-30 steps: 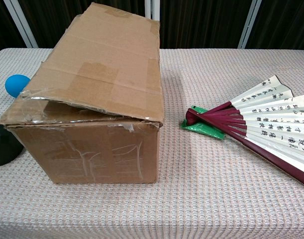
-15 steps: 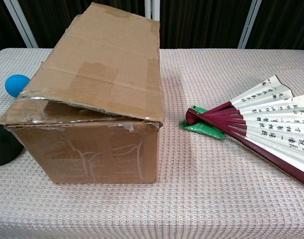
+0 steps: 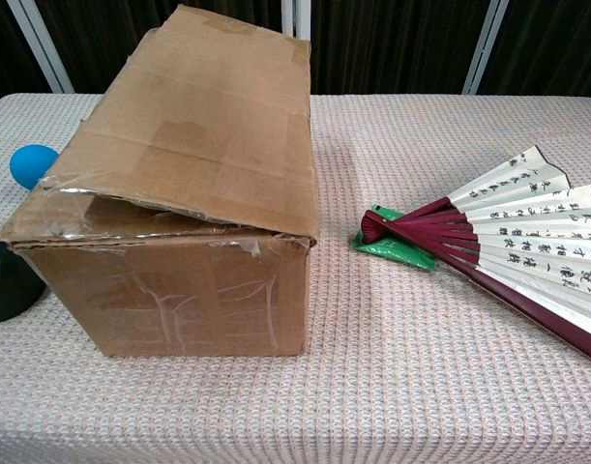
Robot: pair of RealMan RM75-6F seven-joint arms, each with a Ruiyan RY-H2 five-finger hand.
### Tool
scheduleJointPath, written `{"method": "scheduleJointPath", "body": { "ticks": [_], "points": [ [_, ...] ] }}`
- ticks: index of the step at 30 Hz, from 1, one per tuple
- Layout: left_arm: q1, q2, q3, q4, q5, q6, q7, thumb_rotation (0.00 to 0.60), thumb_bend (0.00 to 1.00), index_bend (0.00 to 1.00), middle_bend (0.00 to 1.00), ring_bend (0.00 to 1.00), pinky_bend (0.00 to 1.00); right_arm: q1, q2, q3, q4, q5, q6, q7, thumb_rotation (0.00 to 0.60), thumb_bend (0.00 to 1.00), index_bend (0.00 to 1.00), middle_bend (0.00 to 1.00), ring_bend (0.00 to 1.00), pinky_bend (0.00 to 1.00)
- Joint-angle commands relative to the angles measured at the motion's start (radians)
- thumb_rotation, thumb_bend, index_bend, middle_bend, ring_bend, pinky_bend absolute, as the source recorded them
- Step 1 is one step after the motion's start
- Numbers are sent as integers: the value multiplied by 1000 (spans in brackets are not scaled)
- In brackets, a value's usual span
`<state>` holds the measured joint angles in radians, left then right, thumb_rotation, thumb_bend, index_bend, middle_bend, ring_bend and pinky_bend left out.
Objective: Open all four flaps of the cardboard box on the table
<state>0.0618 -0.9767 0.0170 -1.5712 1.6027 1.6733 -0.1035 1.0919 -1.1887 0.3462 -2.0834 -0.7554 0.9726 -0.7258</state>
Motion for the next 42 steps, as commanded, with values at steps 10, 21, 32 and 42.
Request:
{"method": "scheduleJointPath", "body": {
  "ticks": [10,21,32,42],
  "points": [
    [12,7,-5,31,-4,19,-46,429,32,47,81,50,136,372,-379,47,210,366,34,-160,600,395,0,0,0,0],
    [26,16,-7,57,-11,32,-83,429,32,47,81,50,136,420,-400,21,214,366,81,-167,600,535,245,214,0,0],
    [24,20,-9,42,-4,29,-72,431,32,47,81,50,136,442,-350,-9,188,445,70,-170,600,715,441,345,0,0],
    [16,24,-10,25,3,18,-52,430,32,47,81,50,136,427,-247,-17,112,439,110,-165,600,770,637,524,32,0]
  ]
}}
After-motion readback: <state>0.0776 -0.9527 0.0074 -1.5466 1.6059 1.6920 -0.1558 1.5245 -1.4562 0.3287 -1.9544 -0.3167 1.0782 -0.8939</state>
